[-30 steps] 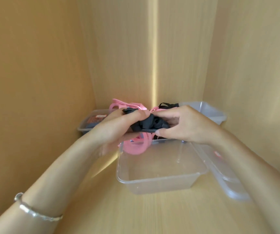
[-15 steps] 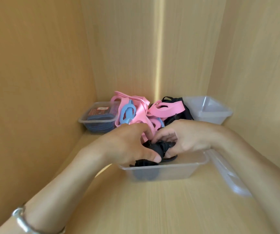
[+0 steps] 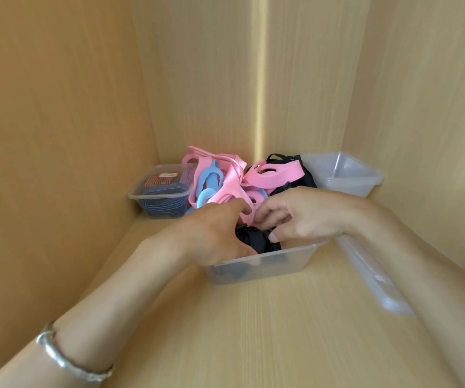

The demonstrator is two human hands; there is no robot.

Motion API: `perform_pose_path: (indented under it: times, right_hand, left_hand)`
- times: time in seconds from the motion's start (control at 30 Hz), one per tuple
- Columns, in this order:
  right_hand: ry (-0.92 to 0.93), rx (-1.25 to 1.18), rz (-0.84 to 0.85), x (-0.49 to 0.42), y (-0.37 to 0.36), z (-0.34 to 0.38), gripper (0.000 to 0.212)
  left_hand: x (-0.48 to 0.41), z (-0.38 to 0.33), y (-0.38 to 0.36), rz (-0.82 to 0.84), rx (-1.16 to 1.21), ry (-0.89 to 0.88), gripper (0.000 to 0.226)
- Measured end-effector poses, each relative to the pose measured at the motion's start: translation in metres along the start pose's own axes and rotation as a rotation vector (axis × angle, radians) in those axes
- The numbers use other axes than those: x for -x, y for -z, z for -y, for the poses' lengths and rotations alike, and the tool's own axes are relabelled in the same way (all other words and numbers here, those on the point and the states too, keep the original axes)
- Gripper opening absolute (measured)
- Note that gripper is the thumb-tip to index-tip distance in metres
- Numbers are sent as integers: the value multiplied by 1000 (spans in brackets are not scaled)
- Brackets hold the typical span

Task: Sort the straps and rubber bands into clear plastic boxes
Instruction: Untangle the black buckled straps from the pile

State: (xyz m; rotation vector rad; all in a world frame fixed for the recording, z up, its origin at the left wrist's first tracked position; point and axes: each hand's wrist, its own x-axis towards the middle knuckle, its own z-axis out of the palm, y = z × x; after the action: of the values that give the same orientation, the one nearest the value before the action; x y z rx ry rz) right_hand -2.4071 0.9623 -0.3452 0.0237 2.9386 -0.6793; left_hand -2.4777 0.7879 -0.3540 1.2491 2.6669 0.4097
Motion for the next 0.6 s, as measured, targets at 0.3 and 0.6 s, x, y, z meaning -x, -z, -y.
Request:
perform_pose_path:
  times: [0.3,0.6]
  right_hand:
    - [49,23,-103,-3,-1,-3,20]
    - [37,11,-227,-6,-1,-7,15]
  left_hand:
    - [-9,-5,-4,-35,-157,-60,53]
    - [-13,-6,1,-92,-301,-68,68]
